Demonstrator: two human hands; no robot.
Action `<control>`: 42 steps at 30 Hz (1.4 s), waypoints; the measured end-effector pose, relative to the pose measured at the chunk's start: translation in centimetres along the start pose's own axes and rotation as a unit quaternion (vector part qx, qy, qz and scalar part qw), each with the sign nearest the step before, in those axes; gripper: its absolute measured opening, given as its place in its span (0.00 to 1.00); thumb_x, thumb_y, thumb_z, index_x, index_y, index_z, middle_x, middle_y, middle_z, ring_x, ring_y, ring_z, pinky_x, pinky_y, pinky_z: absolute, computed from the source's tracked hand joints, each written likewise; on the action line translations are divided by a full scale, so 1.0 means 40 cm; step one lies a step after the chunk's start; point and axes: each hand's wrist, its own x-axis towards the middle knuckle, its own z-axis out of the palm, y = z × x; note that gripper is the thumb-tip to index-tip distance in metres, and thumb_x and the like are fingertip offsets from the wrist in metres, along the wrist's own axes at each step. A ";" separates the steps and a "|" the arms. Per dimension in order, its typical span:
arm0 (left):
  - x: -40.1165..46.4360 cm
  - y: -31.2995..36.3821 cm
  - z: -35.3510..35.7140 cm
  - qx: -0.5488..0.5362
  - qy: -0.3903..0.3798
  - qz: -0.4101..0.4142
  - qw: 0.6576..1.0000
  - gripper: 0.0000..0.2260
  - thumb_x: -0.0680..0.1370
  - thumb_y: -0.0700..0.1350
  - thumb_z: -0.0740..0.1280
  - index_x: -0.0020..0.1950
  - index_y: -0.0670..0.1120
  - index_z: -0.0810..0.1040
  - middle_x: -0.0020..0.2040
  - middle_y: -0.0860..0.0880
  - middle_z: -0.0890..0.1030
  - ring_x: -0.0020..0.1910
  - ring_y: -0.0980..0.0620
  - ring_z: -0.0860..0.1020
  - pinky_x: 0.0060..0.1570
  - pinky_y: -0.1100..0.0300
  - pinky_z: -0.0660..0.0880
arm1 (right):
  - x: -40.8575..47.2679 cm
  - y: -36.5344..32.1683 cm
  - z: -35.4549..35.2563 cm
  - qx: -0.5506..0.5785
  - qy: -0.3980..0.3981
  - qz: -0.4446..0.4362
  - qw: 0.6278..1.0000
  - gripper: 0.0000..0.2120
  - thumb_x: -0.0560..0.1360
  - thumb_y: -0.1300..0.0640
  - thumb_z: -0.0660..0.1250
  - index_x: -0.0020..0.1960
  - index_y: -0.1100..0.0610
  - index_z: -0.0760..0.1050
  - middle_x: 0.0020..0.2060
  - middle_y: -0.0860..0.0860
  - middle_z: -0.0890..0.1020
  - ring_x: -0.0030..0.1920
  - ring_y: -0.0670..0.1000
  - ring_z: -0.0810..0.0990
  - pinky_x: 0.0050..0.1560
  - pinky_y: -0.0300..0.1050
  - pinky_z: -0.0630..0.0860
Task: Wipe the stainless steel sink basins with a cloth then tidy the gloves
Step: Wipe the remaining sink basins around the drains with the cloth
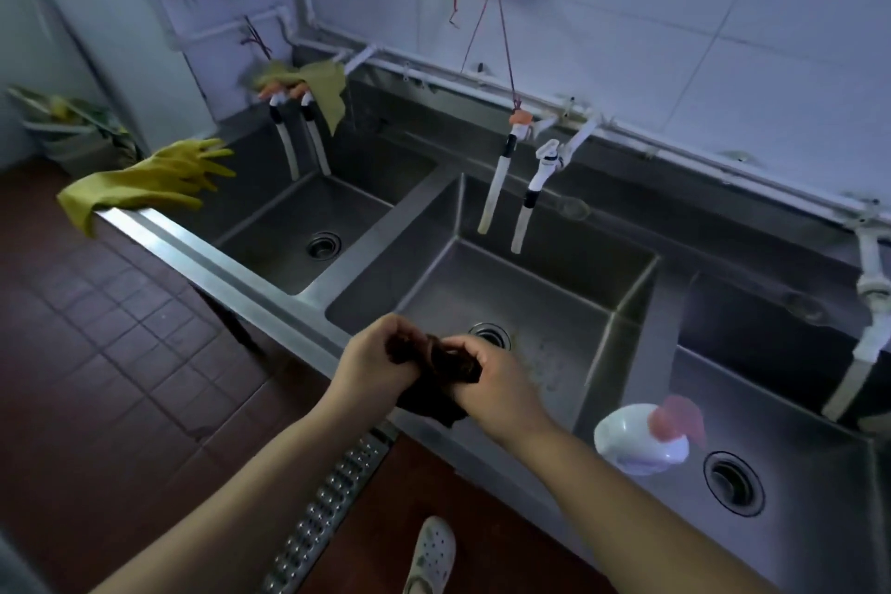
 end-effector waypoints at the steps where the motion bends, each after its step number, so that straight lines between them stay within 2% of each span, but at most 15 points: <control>1: 0.037 0.000 -0.001 0.006 -0.003 0.001 1.000 0.14 0.66 0.28 0.68 0.40 0.47 0.77 0.35 0.51 0.80 0.33 0.62 0.77 0.33 0.67 0.74 | 0.040 0.003 -0.004 -0.013 -0.002 -0.001 1.000 0.15 0.69 0.58 0.69 0.53 0.44 0.78 0.43 0.45 0.83 0.45 0.44 0.81 0.49 0.51 0.79; 4: 0.142 -0.007 -0.003 0.014 -0.015 -0.005 1.000 0.15 0.67 0.28 0.69 0.40 0.49 0.78 0.36 0.51 0.81 0.34 0.63 0.79 0.32 0.71 0.73 | 0.155 0.016 -0.011 -0.032 0.003 0.003 0.999 0.10 0.70 0.57 0.70 0.49 0.46 0.79 0.40 0.46 0.83 0.41 0.47 0.81 0.44 0.53 0.79; 8: 0.273 -0.048 -0.005 0.051 -0.009 -0.008 0.999 0.21 0.67 0.31 0.70 0.44 0.59 0.76 0.40 0.56 0.81 0.40 0.68 0.78 0.37 0.77 0.71 | 0.288 0.044 -0.019 -0.054 0.028 0.025 0.998 0.10 0.70 0.58 0.68 0.38 0.42 0.76 0.30 0.42 0.79 0.33 0.41 0.78 0.33 0.41 0.74; 11: 0.356 -0.093 0.006 0.088 -0.014 -0.028 0.996 0.23 0.66 0.33 0.70 0.42 0.64 0.74 0.39 0.59 0.80 0.40 0.69 0.77 0.36 0.78 0.69 | 0.366 0.078 -0.020 -0.075 0.029 0.049 0.996 0.08 0.70 0.57 0.68 0.38 0.43 0.76 0.28 0.39 0.77 0.32 0.40 0.75 0.32 0.39 0.70; 14: 0.434 -0.145 0.027 0.127 -0.066 -0.059 0.988 0.18 0.67 0.37 0.70 0.42 0.62 0.75 0.38 0.59 0.79 0.38 0.61 0.78 0.33 0.71 0.71 | 0.429 0.132 -0.012 -0.114 0.014 0.077 0.990 0.06 0.70 0.59 0.67 0.42 0.48 0.80 0.27 0.39 0.74 0.31 0.40 0.72 0.30 0.37 0.65; 16: 0.487 -0.188 0.045 0.164 -0.119 -0.064 0.977 0.14 0.68 0.39 0.70 0.44 0.58 0.77 0.39 0.58 0.79 0.38 0.57 0.78 0.34 0.65 0.72 | 0.463 0.180 0.003 -0.148 0.010 0.107 0.983 0.04 0.71 0.59 0.67 0.43 0.50 0.79 0.28 0.43 0.74 0.32 0.45 0.74 0.29 0.39 0.64; 19: 0.555 -0.266 0.079 0.230 -0.202 -0.060 0.950 0.11 0.70 0.38 0.68 0.48 0.52 0.77 0.43 0.54 0.80 0.44 0.51 0.78 0.42 0.58 0.74 | 0.495 0.262 0.043 -0.187 -0.013 0.161 0.969 0.01 0.72 0.57 0.67 0.43 0.54 0.77 0.33 0.51 0.79 0.38 0.54 0.79 0.32 0.45 0.67; 21: 0.591 -0.325 0.104 0.251 -0.259 -0.069 0.930 0.11 0.70 0.38 0.67 0.49 0.50 0.77 0.45 0.50 0.81 0.46 0.49 0.78 0.44 0.57 0.74 | 0.508 0.313 0.079 -0.198 -0.026 0.197 0.960 0.03 0.73 0.57 0.66 0.46 0.54 0.77 0.38 0.54 0.81 0.42 0.55 0.79 0.34 0.45 0.68; 24: 0.629 -0.409 0.132 0.267 -0.329 -0.088 0.902 0.10 0.71 0.38 0.65 0.49 0.50 0.76 0.43 0.51 0.80 0.46 0.49 0.78 0.40 0.59 0.73 | 0.525 0.376 0.131 -0.190 -0.040 0.246 0.950 0.05 0.73 0.58 0.64 0.47 0.52 0.78 0.41 0.55 0.81 0.44 0.57 0.80 0.34 0.42 0.65; 26: 0.653 -0.453 0.148 0.273 -0.353 -0.095 0.890 0.11 0.71 0.37 0.64 0.49 0.50 0.75 0.42 0.52 0.78 0.46 0.48 0.79 0.38 0.59 0.72 | 0.545 0.410 0.161 -0.187 -0.044 0.276 0.942 0.08 0.73 0.58 0.64 0.50 0.51 0.79 0.45 0.55 0.82 0.46 0.58 0.80 0.37 0.43 0.68; 29: 0.697 -0.495 0.167 0.284 -0.371 -0.087 0.880 0.13 0.73 0.35 0.60 0.53 0.49 0.75 0.49 0.49 0.80 0.47 0.48 0.78 0.41 0.60 0.72 | 0.590 0.451 0.190 -0.202 -0.051 0.311 0.927 0.12 0.75 0.56 0.62 0.57 0.51 0.77 0.51 0.56 0.81 0.51 0.58 0.79 0.44 0.45 0.74; 33: 0.790 -0.482 0.157 0.327 -0.391 0.005 0.860 0.15 0.79 0.38 0.58 0.64 0.46 0.72 0.61 0.43 0.75 0.54 0.42 0.77 0.50 0.55 0.72 | 0.642 0.484 0.194 -0.188 0.030 0.333 0.923 0.19 0.76 0.60 0.61 0.67 0.52 0.72 0.63 0.54 0.76 0.61 0.56 0.75 0.56 0.43 0.72; 36: 0.874 -0.432 0.117 0.384 -0.377 0.134 0.832 0.16 0.77 0.38 0.59 0.65 0.46 0.73 0.62 0.43 0.75 0.53 0.39 0.78 0.50 0.49 0.74 | 0.667 0.507 0.187 -0.161 0.076 0.366 0.914 0.19 0.76 0.63 0.58 0.65 0.52 0.73 0.61 0.53 0.77 0.59 0.55 0.76 0.55 0.44 0.72; 39: 0.972 -0.371 0.080 0.414 -0.331 0.283 0.799 0.14 0.70 0.34 0.66 0.55 0.42 0.80 0.52 0.42 0.80 0.48 0.38 0.79 0.47 0.49 0.74 | 0.674 0.536 0.205 -0.181 -0.001 0.392 0.902 0.17 0.77 0.61 0.58 0.64 0.52 0.72 0.61 0.53 0.77 0.59 0.55 0.76 0.55 0.46 0.73; 42: 1.084 -0.345 0.075 0.460 -0.262 0.378 0.759 0.12 0.67 0.35 0.69 0.50 0.40 0.81 0.49 0.41 0.81 0.54 0.40 0.77 0.57 0.48 0.71 | 0.674 0.571 0.257 -0.169 -0.056 0.399 0.899 0.18 0.78 0.59 0.60 0.67 0.55 0.70 0.64 0.56 0.75 0.62 0.57 0.74 0.59 0.47 0.72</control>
